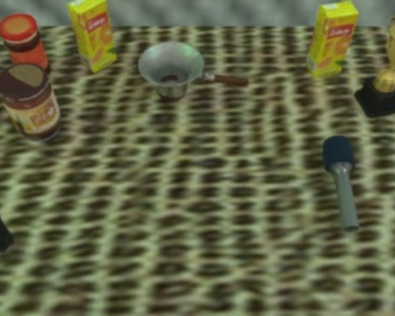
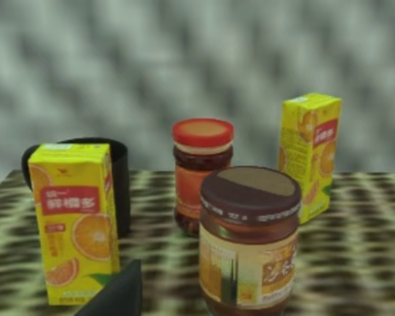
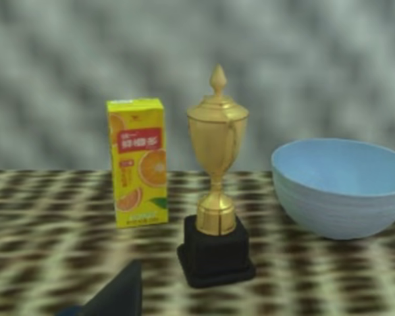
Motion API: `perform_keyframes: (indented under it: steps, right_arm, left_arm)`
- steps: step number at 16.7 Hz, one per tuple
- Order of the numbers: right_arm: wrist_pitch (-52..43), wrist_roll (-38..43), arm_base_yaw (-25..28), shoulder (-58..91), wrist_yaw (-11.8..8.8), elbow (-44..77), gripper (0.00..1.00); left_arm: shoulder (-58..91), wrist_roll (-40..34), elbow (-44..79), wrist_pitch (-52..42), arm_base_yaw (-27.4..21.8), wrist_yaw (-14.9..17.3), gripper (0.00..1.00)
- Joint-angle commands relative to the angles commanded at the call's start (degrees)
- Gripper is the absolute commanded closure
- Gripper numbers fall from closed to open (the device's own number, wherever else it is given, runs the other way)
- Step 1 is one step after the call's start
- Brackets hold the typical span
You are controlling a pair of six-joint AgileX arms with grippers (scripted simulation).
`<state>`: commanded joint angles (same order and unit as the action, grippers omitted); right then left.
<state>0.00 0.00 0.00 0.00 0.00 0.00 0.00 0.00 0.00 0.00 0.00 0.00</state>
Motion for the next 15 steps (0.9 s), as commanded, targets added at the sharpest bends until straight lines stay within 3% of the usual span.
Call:
perform_keyframes:
  steps: [7, 15]
  right_arm:
    - [-6.01, 2.8, 2.84, 9.11, 0.36, 8.1, 0.0]
    - [-28.81, 12.8, 11.99, 49.78, 2.53, 35.31, 0.0]
  left_arm:
    - [0.0, 0.0, 0.0, 0.0, 0.0, 0.0, 0.0]
    - [0.0, 0.0, 0.0, 0.0, 0.0, 0.0, 0.0]
